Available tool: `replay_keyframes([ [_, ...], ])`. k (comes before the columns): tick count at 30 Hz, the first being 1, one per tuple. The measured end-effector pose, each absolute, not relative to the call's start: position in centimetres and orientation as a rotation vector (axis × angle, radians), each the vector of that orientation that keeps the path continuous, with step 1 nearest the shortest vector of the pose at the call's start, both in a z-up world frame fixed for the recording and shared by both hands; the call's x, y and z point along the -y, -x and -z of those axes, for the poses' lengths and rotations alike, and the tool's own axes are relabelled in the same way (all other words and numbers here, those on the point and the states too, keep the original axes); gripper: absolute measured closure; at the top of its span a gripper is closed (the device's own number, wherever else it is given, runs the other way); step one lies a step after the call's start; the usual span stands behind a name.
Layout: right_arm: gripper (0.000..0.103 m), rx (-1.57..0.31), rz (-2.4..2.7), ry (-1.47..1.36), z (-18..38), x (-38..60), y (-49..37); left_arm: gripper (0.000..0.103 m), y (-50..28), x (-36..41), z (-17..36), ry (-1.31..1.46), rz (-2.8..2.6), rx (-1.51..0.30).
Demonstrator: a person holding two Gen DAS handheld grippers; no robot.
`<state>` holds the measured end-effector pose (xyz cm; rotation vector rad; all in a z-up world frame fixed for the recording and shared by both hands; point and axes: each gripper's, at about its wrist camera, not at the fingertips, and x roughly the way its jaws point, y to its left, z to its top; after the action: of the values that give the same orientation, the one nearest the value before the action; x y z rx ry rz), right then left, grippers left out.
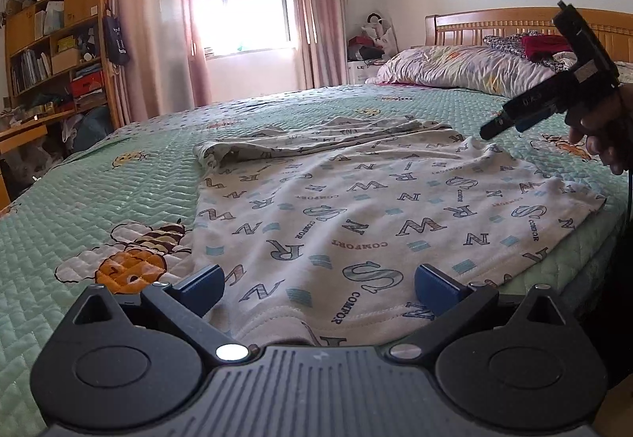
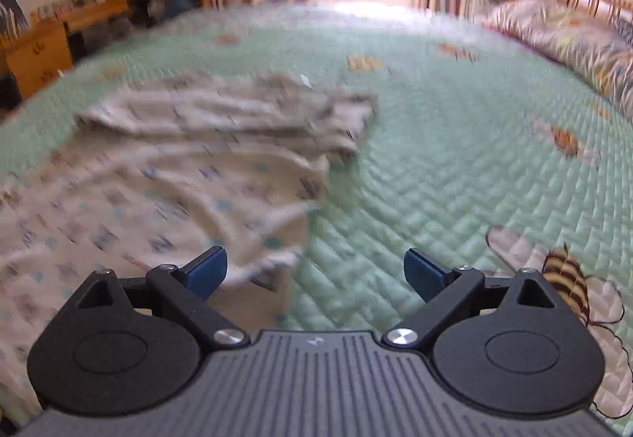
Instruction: Fold clothes
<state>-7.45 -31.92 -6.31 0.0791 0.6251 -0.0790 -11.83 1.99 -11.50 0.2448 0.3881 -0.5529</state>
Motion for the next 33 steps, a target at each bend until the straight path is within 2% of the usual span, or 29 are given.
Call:
replay_keyframes([
  [3, 0.007, -0.595, -0.024, -0.096, 5.7, 28.6, 5.6, 0.001, 12.4, -1.9, 11.3, -0.273, 0.543, -0.375],
  [7, 0.007, -0.697, -0.104, -0.071, 8.2, 24.5, 3.2, 0.001, 13.3, -2.5, 10.5, -0.282, 0.508, -0.354],
  [11, 0.007, -0.721, -0.045, 0.017, 9.5, 25.1, 6.7, 0.001, 12.7, -4.1, 10.0, -0.211, 0.464, -0.389],
  [13, 0.007, -0.741, 0.012, -0.028, 9.2, 27.3, 9.5, 0.001, 11.8, -5.0, 10.0, -0.128, 0.447, -0.437],
  [16, 0.007, -0.744, 0.132, -0.174, 8.5, 30.8, 13.9, 0.001, 10.1, -6.6, 10.2, 0.023, 0.421, -0.519],
  [22, 0.007, -0.572, 0.187, -0.527, 8.2, 33.8, 21.4, 0.001, 9.2, -8.4, 10.3, 0.215, 0.42, -0.593],
  [33, 0.007, -0.608, -0.019, -1.029, 11.6, 37.2, 20.3, 0.001, 7.1, -13.0, 10.6, 0.737, 0.483, -0.811],
])
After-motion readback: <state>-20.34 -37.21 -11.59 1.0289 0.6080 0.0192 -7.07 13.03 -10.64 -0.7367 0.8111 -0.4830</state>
